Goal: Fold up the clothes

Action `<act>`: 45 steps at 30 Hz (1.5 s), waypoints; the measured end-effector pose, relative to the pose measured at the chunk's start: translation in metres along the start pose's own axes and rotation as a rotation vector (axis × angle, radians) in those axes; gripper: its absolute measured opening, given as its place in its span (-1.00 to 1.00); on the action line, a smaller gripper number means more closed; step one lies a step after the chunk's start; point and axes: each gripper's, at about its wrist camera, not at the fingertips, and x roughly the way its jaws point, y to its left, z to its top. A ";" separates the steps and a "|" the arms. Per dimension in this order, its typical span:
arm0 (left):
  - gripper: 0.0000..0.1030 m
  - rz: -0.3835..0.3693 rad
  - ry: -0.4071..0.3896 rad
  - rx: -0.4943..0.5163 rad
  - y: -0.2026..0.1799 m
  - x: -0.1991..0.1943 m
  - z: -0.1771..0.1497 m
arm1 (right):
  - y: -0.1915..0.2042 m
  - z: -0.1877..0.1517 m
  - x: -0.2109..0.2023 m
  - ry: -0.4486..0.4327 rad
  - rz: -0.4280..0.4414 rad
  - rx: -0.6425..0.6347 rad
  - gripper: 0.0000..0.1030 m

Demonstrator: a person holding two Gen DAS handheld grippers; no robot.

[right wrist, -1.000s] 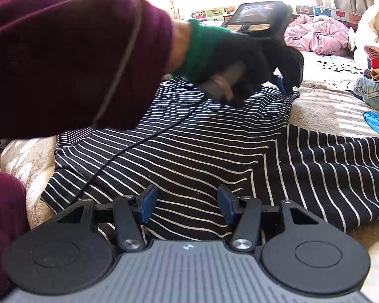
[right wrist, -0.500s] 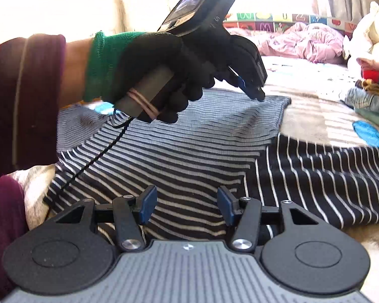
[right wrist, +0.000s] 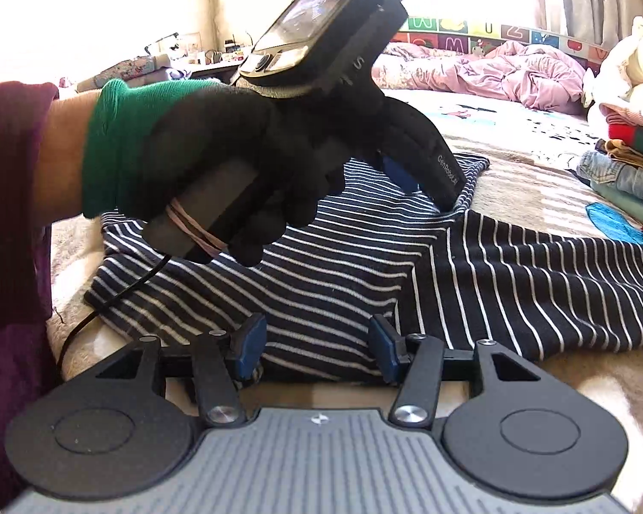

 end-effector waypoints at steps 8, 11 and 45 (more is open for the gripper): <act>-0.41 0.004 -0.102 -0.049 0.007 -0.048 -0.009 | -0.001 -0.019 -0.023 -0.021 -0.023 0.014 0.04; -0.41 0.013 -0.143 -0.132 0.015 -0.082 -0.032 | -0.011 -0.023 -0.036 -0.037 -0.031 0.090 0.04; -0.99 0.228 -0.235 0.715 -0.158 -0.064 -0.133 | -0.296 -0.060 -0.048 -0.419 -0.310 1.213 -0.94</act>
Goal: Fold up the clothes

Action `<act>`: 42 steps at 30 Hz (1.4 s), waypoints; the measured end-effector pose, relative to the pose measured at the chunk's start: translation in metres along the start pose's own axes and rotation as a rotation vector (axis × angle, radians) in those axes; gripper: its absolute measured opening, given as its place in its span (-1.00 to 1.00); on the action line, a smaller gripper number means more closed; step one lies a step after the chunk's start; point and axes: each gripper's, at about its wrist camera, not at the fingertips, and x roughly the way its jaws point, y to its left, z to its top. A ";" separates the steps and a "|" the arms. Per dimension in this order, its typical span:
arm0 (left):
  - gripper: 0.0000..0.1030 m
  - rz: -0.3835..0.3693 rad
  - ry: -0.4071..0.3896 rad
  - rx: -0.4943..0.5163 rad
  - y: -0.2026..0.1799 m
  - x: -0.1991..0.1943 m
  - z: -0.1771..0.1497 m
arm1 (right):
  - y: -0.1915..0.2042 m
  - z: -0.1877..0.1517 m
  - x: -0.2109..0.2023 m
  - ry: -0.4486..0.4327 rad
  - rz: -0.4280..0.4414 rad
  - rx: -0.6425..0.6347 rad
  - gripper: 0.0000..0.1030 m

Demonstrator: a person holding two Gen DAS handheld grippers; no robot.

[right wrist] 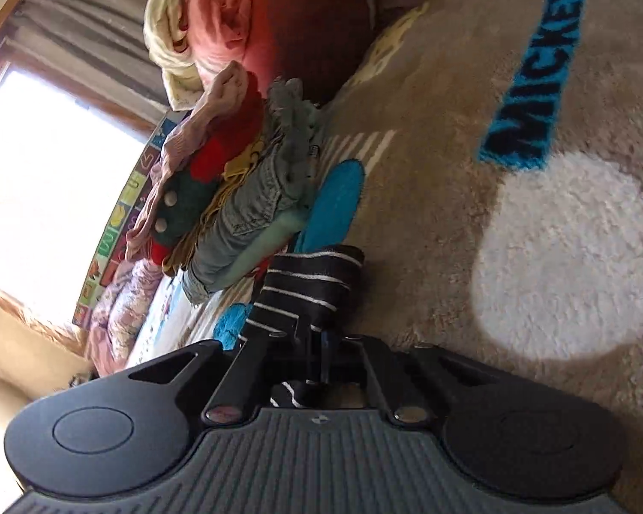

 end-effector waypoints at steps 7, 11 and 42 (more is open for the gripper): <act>-1.00 0.073 -0.034 0.189 -0.024 -0.004 -0.008 | 0.001 0.004 -0.003 -0.043 0.006 -0.008 -0.93; -1.00 0.108 -0.048 0.231 -0.029 -0.009 -0.010 | -0.002 0.006 -0.008 -0.068 -0.012 -0.013 -0.92; -0.74 -0.027 0.090 -0.352 0.039 -0.011 -0.027 | 0.056 -0.025 -0.040 0.051 0.194 -0.455 -0.33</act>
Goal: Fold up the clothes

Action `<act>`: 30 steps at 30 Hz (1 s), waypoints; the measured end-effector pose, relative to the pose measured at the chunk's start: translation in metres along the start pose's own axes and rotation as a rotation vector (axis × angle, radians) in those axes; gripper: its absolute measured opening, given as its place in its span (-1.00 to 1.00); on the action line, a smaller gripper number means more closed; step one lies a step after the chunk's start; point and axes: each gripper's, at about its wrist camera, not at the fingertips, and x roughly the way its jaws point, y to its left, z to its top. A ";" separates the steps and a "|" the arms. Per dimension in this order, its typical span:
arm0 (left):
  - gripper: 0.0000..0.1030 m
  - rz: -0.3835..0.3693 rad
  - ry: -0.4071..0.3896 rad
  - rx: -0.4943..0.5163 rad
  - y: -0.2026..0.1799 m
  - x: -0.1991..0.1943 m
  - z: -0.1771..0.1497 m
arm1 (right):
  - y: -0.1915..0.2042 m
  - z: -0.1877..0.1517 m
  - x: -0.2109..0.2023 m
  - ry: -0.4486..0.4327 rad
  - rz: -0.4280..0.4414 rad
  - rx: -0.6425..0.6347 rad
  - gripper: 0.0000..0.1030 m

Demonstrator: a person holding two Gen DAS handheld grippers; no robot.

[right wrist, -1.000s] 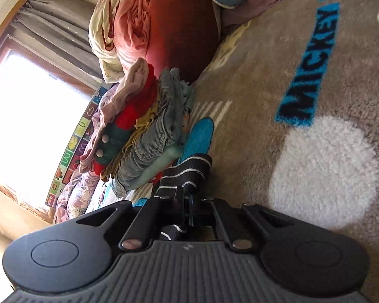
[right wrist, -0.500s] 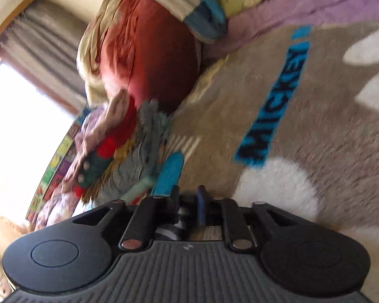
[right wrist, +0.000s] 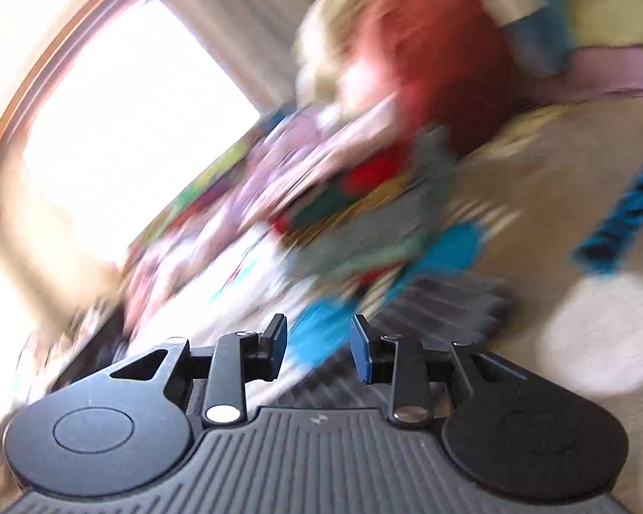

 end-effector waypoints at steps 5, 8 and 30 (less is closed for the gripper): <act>-0.71 -0.002 -0.045 0.049 -0.004 -0.011 0.001 | 0.026 -0.027 0.034 0.176 -0.175 -0.240 -0.40; -0.56 -0.010 -0.044 0.062 -0.006 -0.014 -0.001 | 0.019 -0.023 0.019 0.087 -0.259 -0.208 -0.37; 0.28 -0.038 -0.022 0.193 -0.036 -0.042 -0.012 | -0.019 -0.056 -0.052 -0.004 -0.153 0.266 0.03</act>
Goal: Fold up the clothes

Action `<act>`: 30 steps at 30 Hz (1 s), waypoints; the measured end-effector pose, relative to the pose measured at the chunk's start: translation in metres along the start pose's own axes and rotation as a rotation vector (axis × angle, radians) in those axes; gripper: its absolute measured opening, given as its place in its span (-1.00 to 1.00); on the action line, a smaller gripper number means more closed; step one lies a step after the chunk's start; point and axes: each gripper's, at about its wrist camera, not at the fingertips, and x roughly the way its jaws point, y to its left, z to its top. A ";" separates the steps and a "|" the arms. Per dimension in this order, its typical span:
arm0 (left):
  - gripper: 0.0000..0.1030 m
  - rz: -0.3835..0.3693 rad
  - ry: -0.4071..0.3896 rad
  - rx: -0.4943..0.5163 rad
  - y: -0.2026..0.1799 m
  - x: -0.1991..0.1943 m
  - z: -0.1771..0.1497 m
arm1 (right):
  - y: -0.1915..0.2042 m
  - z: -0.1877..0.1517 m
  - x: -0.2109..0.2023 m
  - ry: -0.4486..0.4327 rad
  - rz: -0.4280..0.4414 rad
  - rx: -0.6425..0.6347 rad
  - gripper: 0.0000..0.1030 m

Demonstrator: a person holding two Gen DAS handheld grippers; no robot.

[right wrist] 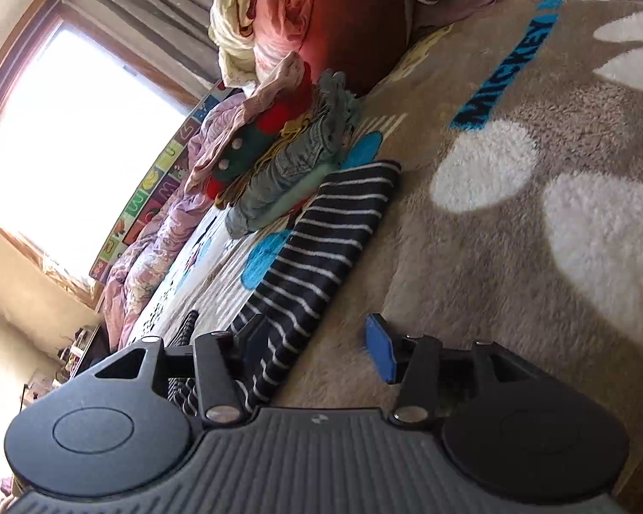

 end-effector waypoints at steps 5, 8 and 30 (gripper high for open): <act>0.45 -0.037 0.055 0.028 0.004 -0.006 -0.001 | 0.010 -0.017 -0.008 0.036 0.035 0.000 0.04; 0.49 -0.042 0.069 0.002 0.009 -0.006 0.000 | 0.007 -0.020 -0.013 0.033 0.055 0.051 0.03; 0.10 0.247 -0.071 0.425 -0.060 0.092 0.098 | -0.076 0.021 -0.047 -0.140 0.293 0.550 0.15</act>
